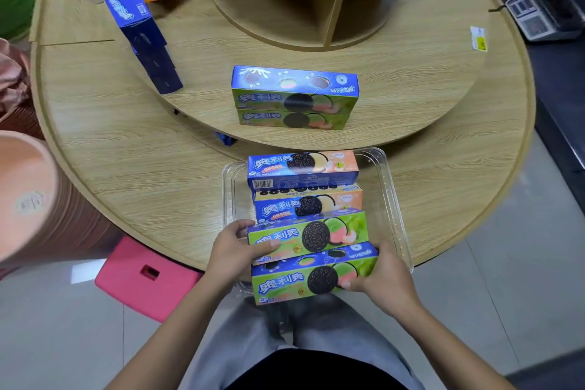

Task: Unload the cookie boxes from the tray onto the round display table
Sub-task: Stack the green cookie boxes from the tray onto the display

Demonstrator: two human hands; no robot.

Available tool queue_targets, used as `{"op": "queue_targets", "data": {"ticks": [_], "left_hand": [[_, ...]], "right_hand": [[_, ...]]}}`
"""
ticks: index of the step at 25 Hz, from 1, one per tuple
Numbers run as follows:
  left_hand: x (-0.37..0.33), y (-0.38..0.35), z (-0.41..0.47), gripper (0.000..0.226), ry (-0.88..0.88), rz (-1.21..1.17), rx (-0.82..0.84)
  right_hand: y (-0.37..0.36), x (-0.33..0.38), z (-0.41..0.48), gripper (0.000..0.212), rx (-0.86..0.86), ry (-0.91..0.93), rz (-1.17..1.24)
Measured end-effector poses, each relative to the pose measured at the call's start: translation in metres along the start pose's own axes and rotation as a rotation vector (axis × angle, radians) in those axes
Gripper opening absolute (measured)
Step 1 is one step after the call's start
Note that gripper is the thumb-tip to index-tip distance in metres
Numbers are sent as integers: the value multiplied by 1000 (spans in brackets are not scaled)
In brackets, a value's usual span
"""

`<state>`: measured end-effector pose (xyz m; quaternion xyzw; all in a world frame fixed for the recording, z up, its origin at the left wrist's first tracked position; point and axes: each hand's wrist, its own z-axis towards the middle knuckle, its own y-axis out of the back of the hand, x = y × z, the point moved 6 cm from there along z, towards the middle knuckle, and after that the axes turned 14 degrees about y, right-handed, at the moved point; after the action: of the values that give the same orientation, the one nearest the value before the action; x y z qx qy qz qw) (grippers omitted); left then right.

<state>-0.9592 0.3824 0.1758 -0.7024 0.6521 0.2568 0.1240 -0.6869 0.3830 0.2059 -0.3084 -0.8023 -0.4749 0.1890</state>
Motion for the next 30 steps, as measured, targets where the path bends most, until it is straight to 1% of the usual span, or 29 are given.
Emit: {"op": "queue_targets", "data": {"ticks": [2,4,6,8,11,15,17,20,23,24,28,30], "left_hand": [[0,6,-4,58,-41,-52,30],[-11,15,-10,63,-117,-56,44],[-35,29,-13,67,-206,-27,47],[-67,42,-16,73,-298,-12,55],[-121,59,-18,67,-407,-20,57],[-189,66,-24,62,-550,-60,33],[-214,64,-18,57,-596,-102,43],[-245,58,-1,59,-604,-139,99],[-269,52,24,49,-587,-143,145],[-274,51,33,49,-584,-144,155],[-275,50,55,64,-556,-175,190],[-274,51,55,67,-555,-170,208]], "right_hand": [[4,-4,1,87,4,0,126],[9,-7,3,86,99,30,204],[15,-3,4,73,221,87,184],[30,6,7,64,250,154,123],[57,30,15,60,204,230,106],[99,79,22,61,145,326,271],[123,105,30,61,80,389,332],[158,139,51,66,-40,472,367],[186,166,76,64,-131,539,374],[193,173,84,63,-148,560,378],[205,197,114,54,-200,606,398],[202,205,131,56,-229,608,383]]}}
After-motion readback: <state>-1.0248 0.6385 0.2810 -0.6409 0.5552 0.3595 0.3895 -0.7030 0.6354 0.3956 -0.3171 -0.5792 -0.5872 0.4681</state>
